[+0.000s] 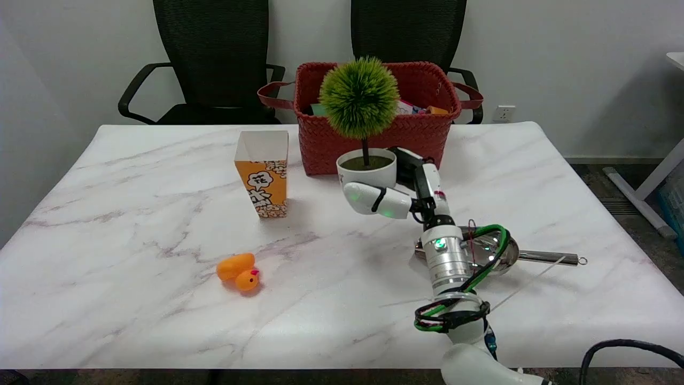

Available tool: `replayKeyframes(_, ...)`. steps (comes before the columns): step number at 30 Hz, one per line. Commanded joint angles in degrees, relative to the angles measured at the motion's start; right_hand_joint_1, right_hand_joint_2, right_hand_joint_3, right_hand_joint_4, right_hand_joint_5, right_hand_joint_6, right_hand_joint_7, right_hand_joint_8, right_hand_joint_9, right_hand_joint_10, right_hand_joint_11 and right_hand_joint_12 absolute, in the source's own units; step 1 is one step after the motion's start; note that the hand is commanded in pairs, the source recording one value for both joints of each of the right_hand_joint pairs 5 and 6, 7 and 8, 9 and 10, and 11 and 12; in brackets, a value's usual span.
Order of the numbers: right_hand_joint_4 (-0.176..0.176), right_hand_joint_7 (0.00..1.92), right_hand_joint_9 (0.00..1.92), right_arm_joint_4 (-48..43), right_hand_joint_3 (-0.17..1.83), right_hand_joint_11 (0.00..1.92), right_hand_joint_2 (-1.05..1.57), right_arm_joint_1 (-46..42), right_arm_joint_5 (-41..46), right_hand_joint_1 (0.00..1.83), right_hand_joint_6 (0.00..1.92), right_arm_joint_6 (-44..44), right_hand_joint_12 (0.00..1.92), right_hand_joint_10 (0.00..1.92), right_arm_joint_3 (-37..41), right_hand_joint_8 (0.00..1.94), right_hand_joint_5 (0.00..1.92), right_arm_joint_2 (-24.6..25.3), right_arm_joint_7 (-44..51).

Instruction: Place the potted plant into the brown storage basket.

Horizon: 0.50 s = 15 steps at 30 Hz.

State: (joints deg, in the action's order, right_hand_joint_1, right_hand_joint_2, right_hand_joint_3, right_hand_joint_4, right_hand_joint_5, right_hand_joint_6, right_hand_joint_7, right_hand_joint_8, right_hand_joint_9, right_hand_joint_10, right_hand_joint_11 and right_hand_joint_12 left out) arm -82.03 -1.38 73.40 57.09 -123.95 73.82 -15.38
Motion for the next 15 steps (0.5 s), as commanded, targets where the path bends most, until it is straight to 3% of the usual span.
replayKeyframes(1, 0.000, 1.32, 1.11, 1.90, 0.15, 0.74, 0.50, 6.26, -2.22, 1.17, 0.92, 0.24, 0.74, 1.11, 3.38, 1.32, 0.92, -2.64, 0.00)
replayKeyframes(15, 0.000, 1.31, 1.09, 6.37, 0.15, 0.73, 0.45, 12.56, -2.22, 1.17, 0.81, 1.64, 0.73, 1.09, 7.34, 1.31, 0.81, -3.95, 0.00)
